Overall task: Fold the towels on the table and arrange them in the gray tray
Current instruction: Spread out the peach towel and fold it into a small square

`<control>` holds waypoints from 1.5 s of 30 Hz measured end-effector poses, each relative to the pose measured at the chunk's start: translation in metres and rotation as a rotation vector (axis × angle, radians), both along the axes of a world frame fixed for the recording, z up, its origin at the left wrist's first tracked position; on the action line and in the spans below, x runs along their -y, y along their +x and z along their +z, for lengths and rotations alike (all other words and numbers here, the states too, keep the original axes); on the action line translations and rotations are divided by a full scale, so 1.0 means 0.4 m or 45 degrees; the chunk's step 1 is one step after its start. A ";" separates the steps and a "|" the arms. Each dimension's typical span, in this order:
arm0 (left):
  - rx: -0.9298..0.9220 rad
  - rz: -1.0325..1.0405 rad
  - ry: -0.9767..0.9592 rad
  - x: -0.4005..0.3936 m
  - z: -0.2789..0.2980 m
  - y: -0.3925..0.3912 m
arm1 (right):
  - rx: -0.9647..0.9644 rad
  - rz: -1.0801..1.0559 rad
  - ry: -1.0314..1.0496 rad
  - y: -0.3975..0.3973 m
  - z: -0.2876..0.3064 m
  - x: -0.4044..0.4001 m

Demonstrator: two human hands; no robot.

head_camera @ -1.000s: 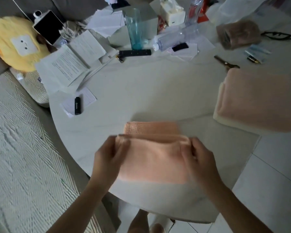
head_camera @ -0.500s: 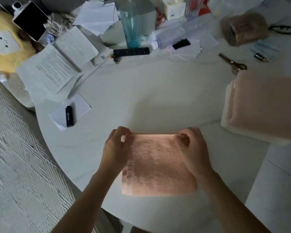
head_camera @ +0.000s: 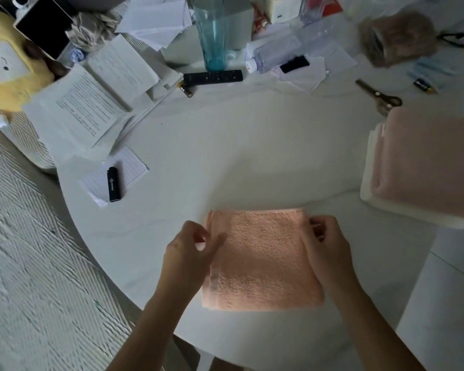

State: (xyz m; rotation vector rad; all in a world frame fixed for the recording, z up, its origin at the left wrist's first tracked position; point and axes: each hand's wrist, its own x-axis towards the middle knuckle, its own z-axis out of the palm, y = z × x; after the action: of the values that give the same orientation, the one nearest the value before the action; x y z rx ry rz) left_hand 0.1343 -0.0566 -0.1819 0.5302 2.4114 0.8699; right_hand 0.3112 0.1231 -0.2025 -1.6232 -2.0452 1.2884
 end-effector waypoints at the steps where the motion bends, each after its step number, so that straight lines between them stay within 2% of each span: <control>1: 0.084 0.004 -0.008 0.011 -0.004 0.008 | 0.021 0.014 -0.027 0.009 -0.003 0.010; 4: 0.204 0.054 0.091 0.023 -0.011 0.016 | 0.048 0.011 -0.030 0.024 -0.011 0.028; 7: 0.100 0.077 0.143 0.013 -0.015 0.014 | 0.011 -0.058 0.008 0.020 -0.008 0.029; 10: 0.034 0.068 0.091 -0.013 -0.026 0.005 | -0.006 -0.112 0.025 0.017 -0.008 0.046; 13: 0.103 0.073 -0.028 -0.032 -0.030 -0.013 | 0.004 -0.098 -0.007 0.016 -0.006 0.060; 15: 0.100 0.076 0.028 -0.022 -0.019 -0.015 | 0.006 -0.101 -0.051 0.021 -0.002 0.051; 18: -0.052 0.000 0.128 0.025 0.012 0.011 | -0.001 -0.081 -0.099 0.054 -0.001 0.044; 20: -0.120 -0.072 0.091 0.062 0.027 0.036 | -0.005 -0.053 -0.123 0.078 -0.003 0.056; 24: -0.040 -0.096 -0.027 0.093 0.025 0.072 | 0.008 -0.026 -0.150 0.101 -0.006 0.079; 30: -0.009 0.027 0.107 0.079 0.022 0.082 | -0.031 -0.075 -0.011 0.105 0.003 0.082; 35: 0.075 0.167 0.090 0.078 0.000 0.085 | -0.059 -0.113 0.006 0.098 -0.001 0.092; 45: 0.102 0.102 0.079 0.163 0.024 0.153 | -0.189 0.051 -0.238 0.174 0.012 0.129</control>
State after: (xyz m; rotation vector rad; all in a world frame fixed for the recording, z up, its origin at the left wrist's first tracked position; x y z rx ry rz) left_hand 0.1955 -0.1217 -0.1723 0.4160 2.3528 0.9843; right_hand 0.3808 0.0717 -0.1977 -1.5146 -1.9283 1.6056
